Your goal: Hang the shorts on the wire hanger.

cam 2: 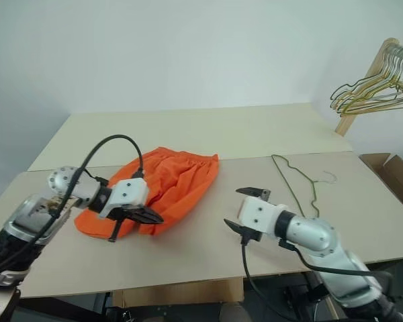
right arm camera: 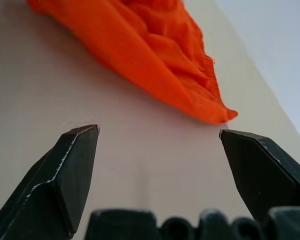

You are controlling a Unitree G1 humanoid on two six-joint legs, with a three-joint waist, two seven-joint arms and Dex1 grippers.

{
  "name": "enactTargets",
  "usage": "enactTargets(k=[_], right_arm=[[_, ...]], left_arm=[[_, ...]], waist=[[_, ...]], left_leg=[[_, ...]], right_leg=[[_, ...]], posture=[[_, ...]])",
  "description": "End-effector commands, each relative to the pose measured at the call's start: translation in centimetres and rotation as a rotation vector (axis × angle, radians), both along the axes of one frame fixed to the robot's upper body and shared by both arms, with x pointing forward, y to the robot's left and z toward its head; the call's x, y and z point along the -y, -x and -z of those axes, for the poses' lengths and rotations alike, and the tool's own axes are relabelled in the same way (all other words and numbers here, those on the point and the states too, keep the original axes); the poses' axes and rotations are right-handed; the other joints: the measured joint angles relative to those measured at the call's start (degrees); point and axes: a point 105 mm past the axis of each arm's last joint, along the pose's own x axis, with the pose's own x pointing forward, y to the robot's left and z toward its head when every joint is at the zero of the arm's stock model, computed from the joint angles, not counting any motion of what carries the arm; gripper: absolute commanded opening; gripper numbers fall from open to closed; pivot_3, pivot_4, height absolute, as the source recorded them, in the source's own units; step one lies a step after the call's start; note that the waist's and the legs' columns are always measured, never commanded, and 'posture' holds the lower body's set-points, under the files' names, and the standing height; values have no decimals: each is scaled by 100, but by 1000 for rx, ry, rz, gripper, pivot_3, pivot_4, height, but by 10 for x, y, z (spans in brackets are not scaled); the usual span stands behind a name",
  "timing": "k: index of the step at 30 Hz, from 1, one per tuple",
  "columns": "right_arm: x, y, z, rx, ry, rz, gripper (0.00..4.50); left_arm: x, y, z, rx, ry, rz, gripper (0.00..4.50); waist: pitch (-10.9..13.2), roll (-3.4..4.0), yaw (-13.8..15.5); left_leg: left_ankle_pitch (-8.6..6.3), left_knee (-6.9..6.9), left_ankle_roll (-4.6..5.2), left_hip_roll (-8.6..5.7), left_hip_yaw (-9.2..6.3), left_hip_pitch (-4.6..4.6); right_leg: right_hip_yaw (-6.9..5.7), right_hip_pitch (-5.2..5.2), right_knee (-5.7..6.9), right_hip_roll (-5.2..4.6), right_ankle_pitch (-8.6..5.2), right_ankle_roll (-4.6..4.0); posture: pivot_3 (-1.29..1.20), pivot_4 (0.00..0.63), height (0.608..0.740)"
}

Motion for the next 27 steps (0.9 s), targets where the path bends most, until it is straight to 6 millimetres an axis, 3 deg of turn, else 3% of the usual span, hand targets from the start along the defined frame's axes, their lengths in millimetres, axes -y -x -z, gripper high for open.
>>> enactTargets(k=[1,7,12,24,27], right_arm=[[-24,-31,2,151,89,-28,4500],[-51,-78,17,262,182,-34,4500],[-57,-102,27,325,274,-64,4500],[-51,-125,47,353,384,-103,4500],[-48,-124,49,351,400,-127,3680]], left_arm=[[-10,10,-22,21,47,52,15],[-40,24,-13,-1,-27,28,15],[-50,38,-17,-22,-25,9,15],[-72,58,-14,-28,-43,-65,15],[-70,61,-13,-23,-45,-70,0]], waist=[[4,-2,2],[12,-1,41],[22,-11,144],[24,-8,324],[24,-7,359]], left_leg=[[0,0,0,4,1,-1],[-1,0,3,4,-4,-3],[-1,0,2,4,-9,-6],[-1,-3,2,6,-13,2],[-1,-3,2,7,-13,3]], right_leg=[[-1,-2,1,4,4,-7],[-3,-13,8,3,22,-52],[-6,-19,14,1,24,-57],[-6,-35,51,8,15,-79],[-7,-35,51,8,16,-79]], posture=[[-105,18,740],[-52,16,740],[15,17,740],[93,15,740],[93,16,740]])
